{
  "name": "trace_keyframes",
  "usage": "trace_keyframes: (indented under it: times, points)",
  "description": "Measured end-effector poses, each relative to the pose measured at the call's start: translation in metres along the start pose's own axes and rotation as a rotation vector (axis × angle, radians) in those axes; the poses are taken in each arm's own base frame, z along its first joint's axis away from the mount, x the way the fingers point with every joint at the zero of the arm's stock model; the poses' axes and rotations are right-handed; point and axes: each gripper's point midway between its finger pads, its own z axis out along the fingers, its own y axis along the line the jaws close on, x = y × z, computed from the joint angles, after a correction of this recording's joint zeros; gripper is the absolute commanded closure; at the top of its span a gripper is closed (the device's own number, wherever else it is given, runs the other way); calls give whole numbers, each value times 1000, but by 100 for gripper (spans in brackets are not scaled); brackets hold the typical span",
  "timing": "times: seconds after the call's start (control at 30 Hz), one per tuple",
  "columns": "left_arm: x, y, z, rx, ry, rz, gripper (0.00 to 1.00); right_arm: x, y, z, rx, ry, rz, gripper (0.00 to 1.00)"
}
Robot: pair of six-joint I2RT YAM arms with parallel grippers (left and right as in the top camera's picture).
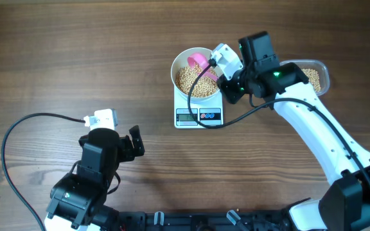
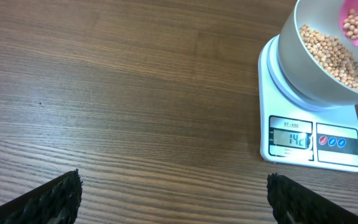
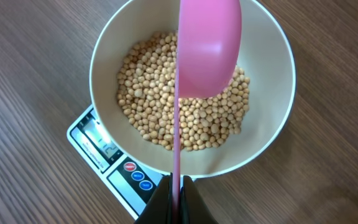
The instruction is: Scoop item into bowl and weigh 150g on scale
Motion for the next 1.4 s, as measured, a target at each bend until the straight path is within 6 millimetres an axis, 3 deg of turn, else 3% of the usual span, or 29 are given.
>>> trace_keyframes:
  times: [0.6, 0.87, 1.4]
  points:
    - [0, 0, 0, 0, 0, 0, 0, 1, -4, 0, 22, 8, 27, 96]
    - [0, 0, 0, 0, 0, 0, 0, -2, 5, 0, -29, -10, 118, 96]
    - [0, 0, 0, 0, 0, 0, 0, -3, 5, 0, -32, -15, 128, 96]
